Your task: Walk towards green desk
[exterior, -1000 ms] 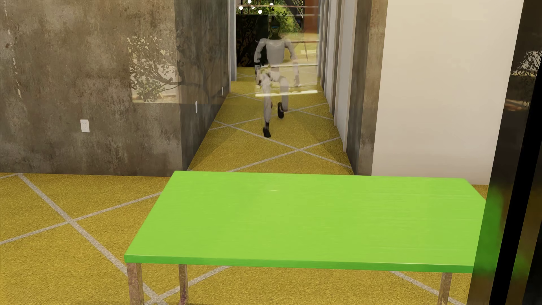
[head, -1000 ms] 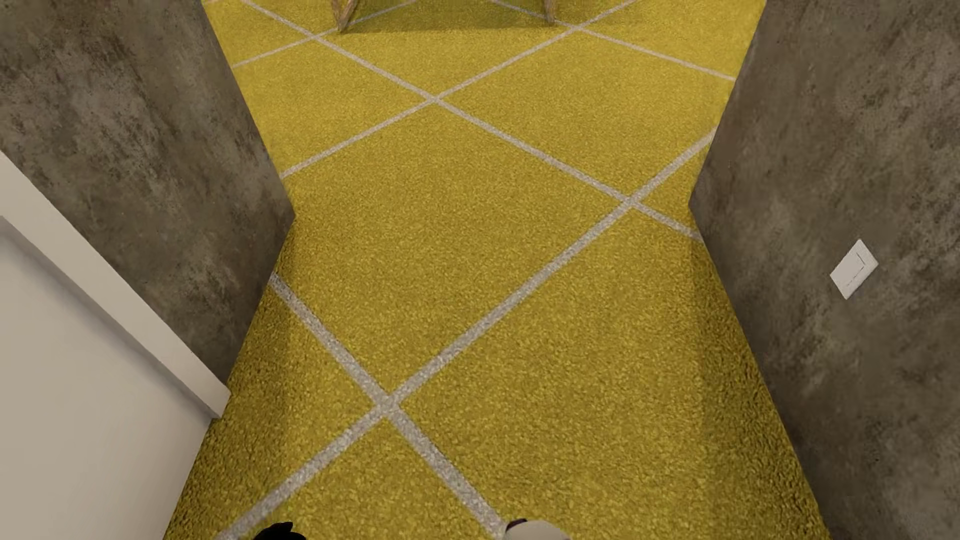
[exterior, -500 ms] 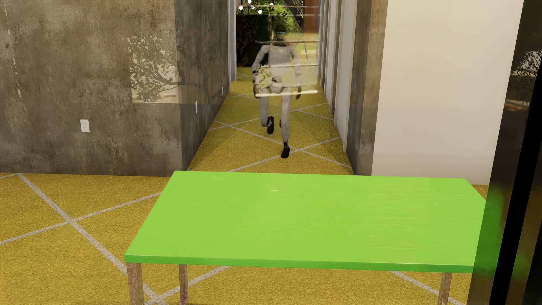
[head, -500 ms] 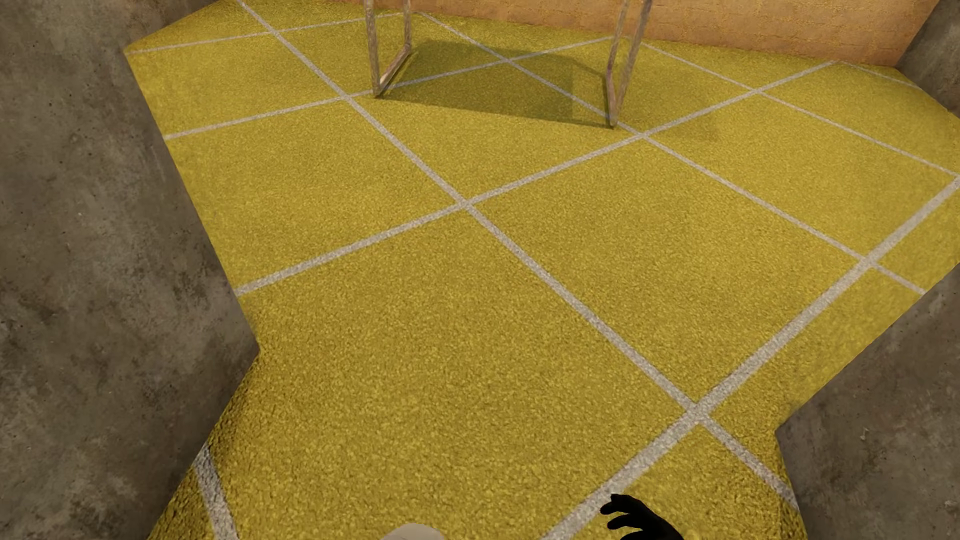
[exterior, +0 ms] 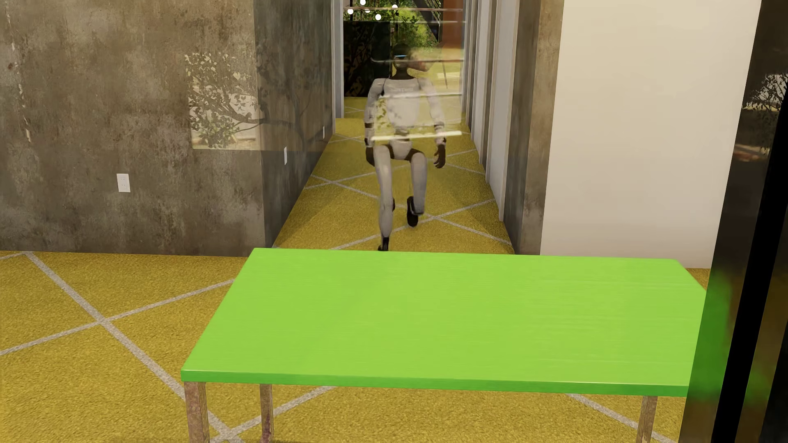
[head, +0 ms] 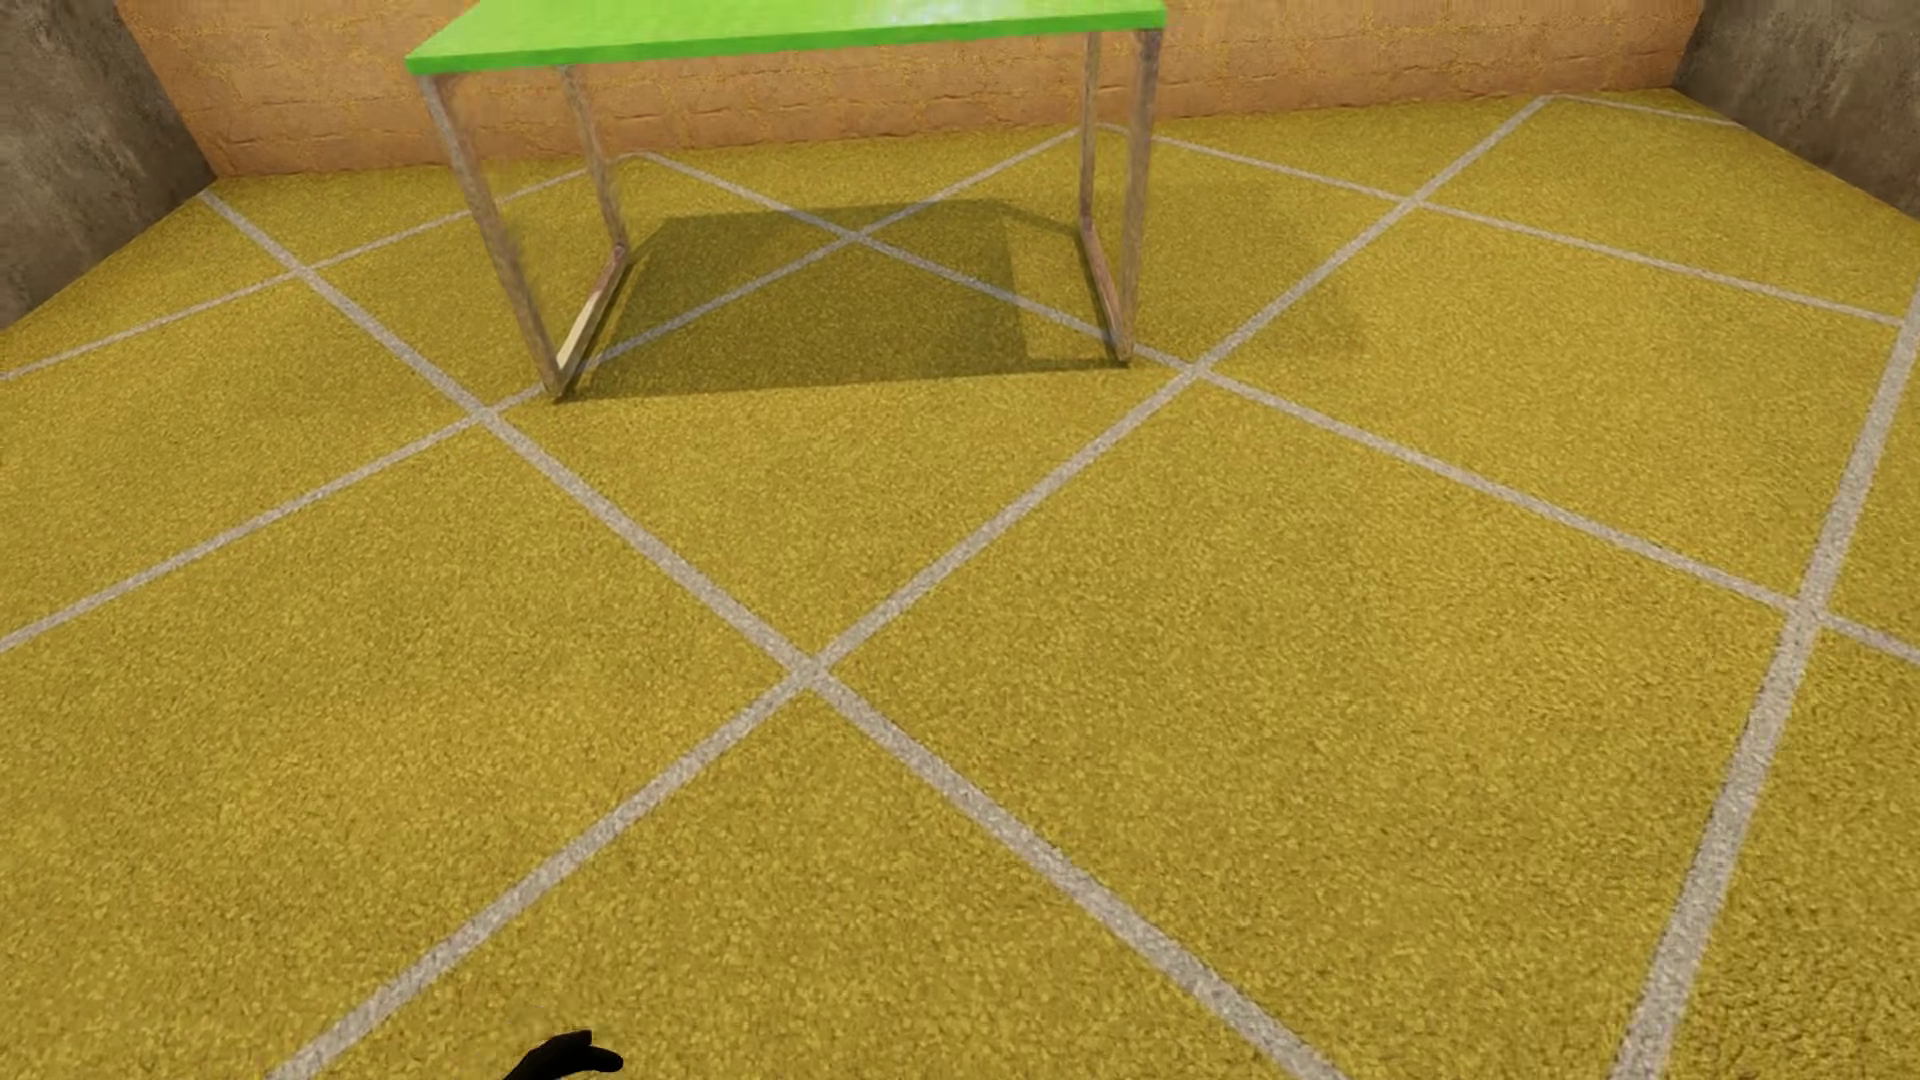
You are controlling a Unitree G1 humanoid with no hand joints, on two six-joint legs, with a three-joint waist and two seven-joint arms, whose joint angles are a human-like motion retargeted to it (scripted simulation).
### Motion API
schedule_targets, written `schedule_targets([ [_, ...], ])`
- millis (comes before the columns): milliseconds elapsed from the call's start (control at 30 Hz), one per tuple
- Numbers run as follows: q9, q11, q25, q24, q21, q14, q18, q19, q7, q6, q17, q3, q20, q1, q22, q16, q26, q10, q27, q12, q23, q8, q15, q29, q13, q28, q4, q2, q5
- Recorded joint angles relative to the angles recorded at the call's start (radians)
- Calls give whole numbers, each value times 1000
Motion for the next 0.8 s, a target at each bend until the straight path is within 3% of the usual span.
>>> schedule_targets([
  [33,20,-7,0,0,-19,-83,0,0,0,8,6,34,-65,-113,100,-6,0,175,0,-8,-9,0,-32,0,-53,0,12,71,40],
  [67,34,-47,0,0,-32,-235,0,0,0,1,5,85,-136,-209,199,-12,0,273,0,-9,-46,0,-95,0,-105,0,0,174,58],
  [100,34,-97,0,0,-66,-360,0,0,0,-20,2,150,-190,-294,275,-14,0,289,0,14,-107,0,-167,0,-149,0,-30,283,53],
  [133,33,-140,0,0,-94,-416,0,0,0,-50,2,226,-217,-365,324,-10,0,230,0,53,-161,0,-239,0,-201,0,-65,379,27],
  [267,2,-255,0,0,-283,-322,0,0,0,-102,-16,458,-248,-530,427,14,0,-473,0,194,-414,0,-465,0,-411,0,-62,609,-50],
  [333,-27,-246,0,0,-360,12,0,0,0,-104,-29,476,-261,-597,442,16,0,-916,0,243,-501,0,-551,0,-491,0,-47,665,-77],
  [367,-30,-225,0,0,-394,-96,0,0,0,-104,-36,483,-266,-636,446,15,0,-813,0,261,-549,0,-564,0,-503,0,-48,703,-91],
  [400,-34,-183,0,0,-433,-251,0,0,0,-103,-31,494,-276,-670,455,13,0,-551,0,270,-585,0,-546,0,-489,0,-48,737,-101],
  [467,-49,-2,0,0,-454,-194,0,0,0,-132,7,521,-247,-663,480,10,0,-355,0,278,-547,0,-369,0,-426,0,-74,764,-151],
  [533,-39,360,0,0,-359,-270,0,0,0,-155,45,519,-183,-552,453,10,0,-309,0,249,-406,0,-99,0,-359,0,-154,651,-186],
  [600,-20,710,0,0,-242,-285,0,0,0,-150,57,499,-118,-399,360,-12,0,-376,0,190,-99,0,-76,0,-377,0,-208,453,-172],
  [633,-9,747,0,0,-207,-309,0,0,0,-134,58,452,-99,-320,299,-23,0,-416,0,155,-43,0,-87,0,-347,0,-215,380,-162],
  [667,4,693,0,0,-193,-312,0,0,0,-117,60,392,-81,-243,229,-29,0,-454,0,121,-4,0,-76,0,-302,0,-206,318,-167],
  [700,3,539,0,0,-254,-300,0,0,0,-102,67,337,-62,-190,148,-35,0,-487,0,95,2,0,-33,0,-240,0,-190,255,-196],
  [733,3,305,0,0,-234,-263,0,0,0,-104,64,274,-46,-132,69,-29,0,-539,0,73,17,0,50,0,-197,0,-193,219,-185],
  [767,-15,38,0,0,-60,-212,0,0,0,-101,46,267,-36,-76,10,-14,0,-587,0,48,66,0,43,0,-189,0,-183,228,-182],
  [800,-34,-262,0,0,-32,-169,0,0,0,-101,40,238,-53,-44,-25,13,0,-606,0,32,48,0,-14,0,-146,0,-167,275,-171],
])
